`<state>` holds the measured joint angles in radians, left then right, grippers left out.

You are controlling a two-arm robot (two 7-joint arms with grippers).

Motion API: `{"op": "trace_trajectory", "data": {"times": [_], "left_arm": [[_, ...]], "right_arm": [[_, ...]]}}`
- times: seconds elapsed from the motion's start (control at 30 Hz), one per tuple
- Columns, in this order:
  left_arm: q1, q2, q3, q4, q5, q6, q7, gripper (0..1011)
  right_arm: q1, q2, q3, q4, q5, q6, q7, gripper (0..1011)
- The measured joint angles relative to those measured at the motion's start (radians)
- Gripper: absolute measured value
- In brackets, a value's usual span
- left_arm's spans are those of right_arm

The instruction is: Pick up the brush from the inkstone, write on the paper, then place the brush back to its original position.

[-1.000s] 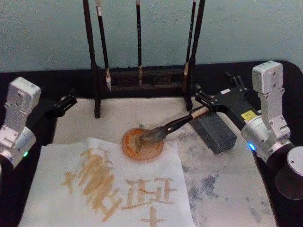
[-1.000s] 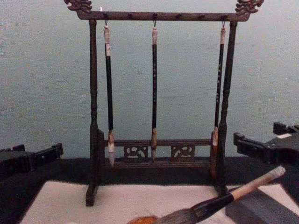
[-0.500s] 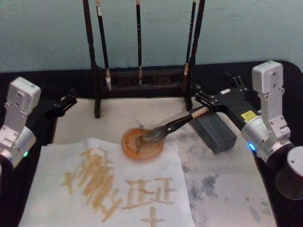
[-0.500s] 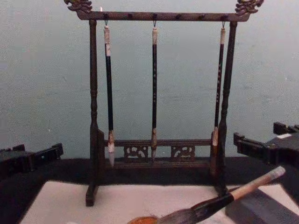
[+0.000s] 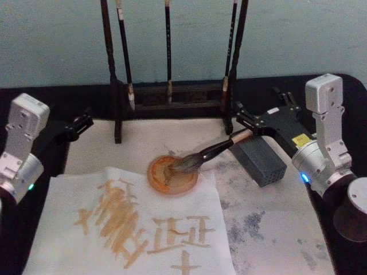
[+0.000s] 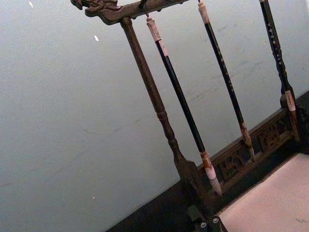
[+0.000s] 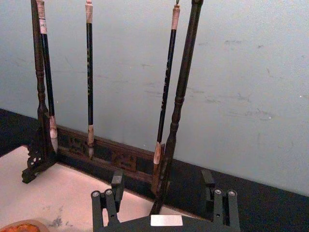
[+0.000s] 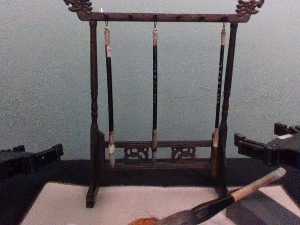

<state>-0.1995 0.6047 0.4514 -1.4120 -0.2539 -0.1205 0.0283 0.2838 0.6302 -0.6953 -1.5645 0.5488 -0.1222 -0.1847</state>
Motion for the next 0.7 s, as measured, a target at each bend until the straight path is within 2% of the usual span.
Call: {"op": "trace_trajectory", "data": {"times": [0.7], "left_arm": [[0.0, 0.0, 0.0, 0.0, 0.0, 0.0, 0.0, 1002]], "right_arm": [[0.0, 0.0, 0.0, 0.0, 0.0, 0.0, 0.0, 1008]]}}
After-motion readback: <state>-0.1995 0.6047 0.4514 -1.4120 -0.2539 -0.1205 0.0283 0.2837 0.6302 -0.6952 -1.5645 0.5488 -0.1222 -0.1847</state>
